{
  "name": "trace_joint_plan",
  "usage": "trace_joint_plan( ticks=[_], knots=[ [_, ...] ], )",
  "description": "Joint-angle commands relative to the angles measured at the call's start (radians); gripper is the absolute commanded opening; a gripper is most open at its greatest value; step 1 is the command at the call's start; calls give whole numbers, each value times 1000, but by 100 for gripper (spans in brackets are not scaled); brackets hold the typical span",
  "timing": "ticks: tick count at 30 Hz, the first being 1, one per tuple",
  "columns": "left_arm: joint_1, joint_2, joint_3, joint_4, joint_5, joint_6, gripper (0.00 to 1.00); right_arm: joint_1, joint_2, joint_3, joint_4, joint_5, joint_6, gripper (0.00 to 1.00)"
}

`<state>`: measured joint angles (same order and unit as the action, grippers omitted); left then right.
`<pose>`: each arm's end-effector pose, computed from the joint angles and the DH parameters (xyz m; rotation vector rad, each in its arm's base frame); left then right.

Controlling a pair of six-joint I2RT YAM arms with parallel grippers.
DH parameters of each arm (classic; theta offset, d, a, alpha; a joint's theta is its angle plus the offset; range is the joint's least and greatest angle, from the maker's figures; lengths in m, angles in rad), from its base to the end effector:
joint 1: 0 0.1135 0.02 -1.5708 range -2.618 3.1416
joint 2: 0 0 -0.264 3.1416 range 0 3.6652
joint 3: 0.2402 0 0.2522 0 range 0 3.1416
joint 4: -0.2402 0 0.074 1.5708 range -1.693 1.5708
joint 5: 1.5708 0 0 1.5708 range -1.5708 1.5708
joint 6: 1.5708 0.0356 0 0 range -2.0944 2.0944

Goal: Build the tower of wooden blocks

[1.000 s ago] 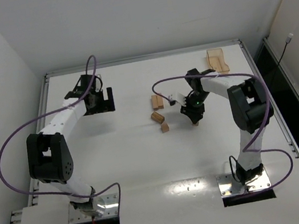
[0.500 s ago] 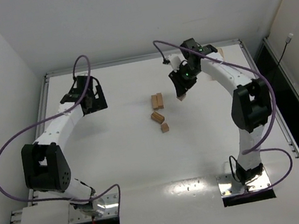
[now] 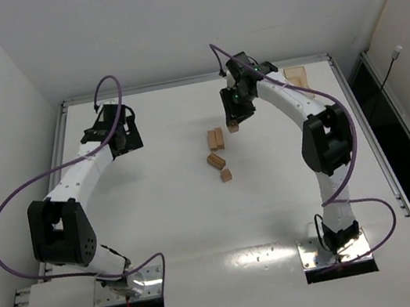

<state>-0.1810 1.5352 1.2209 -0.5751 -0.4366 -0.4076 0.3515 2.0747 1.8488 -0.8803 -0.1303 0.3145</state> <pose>0.3264 -0.0444 0.2761 -0.4511 2.3231 0.2582 0.4196 0.1588 0.2506 -0.0923 2.7185 0.3780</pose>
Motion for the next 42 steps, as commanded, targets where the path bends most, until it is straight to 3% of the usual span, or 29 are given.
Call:
trace_joint_plan(
  ticks=[1, 14, 32, 42],
  knots=[
    [12, -7, 6, 21, -19, -10, 100, 9, 24, 87, 59, -9, 133, 0],
    [12, 11, 6, 31, -10, -10, 100, 36, 123, 176, 138, -74, 219, 0],
    [12, 22, 6, 31, 10, -19, 100, 99, 234, 270, 138, 112, 135, 0],
    [21, 31, 6, 31, 22, -19, 100, 99, 254, 260, 138, 112, 135, 0]
  ],
)
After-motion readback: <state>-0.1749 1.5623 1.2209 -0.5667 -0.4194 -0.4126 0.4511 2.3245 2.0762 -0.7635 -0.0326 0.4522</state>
